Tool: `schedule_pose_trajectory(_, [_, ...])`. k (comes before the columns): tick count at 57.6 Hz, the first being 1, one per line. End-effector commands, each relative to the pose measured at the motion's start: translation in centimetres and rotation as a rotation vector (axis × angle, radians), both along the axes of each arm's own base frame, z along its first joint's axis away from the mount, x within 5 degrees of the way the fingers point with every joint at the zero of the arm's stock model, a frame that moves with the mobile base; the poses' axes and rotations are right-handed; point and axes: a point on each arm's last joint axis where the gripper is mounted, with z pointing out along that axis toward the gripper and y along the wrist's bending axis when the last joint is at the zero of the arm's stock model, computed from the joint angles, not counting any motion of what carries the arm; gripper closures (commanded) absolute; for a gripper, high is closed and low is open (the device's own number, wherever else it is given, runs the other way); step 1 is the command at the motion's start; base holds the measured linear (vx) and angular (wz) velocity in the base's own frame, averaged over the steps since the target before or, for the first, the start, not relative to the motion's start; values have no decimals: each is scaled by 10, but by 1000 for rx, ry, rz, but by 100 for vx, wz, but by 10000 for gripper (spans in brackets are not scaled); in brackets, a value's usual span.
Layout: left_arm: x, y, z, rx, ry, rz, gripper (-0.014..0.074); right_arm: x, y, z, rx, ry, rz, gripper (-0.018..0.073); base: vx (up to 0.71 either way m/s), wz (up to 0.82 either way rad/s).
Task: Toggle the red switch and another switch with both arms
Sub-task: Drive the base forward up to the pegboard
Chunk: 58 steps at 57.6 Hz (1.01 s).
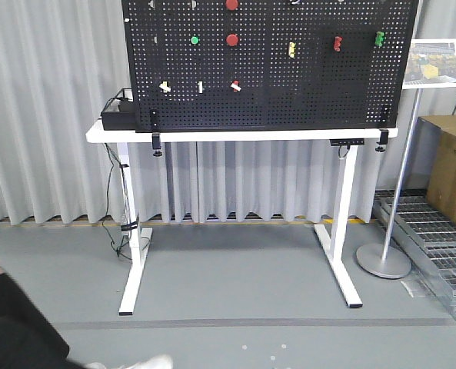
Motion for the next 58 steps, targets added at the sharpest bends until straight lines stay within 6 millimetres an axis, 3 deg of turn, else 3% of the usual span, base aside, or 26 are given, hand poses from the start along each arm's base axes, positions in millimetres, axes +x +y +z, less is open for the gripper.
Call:
schedule_pose_trajectory(1, [0, 0, 3, -30, -87, 3, 594, 0, 0, 7, -12, -90, -7, 561, 0, 0])
schedule_pose_trajectory(58, [0, 0, 3, -30, -87, 3, 594, 0, 0, 7, -12, -90, -7, 561, 7, -1])
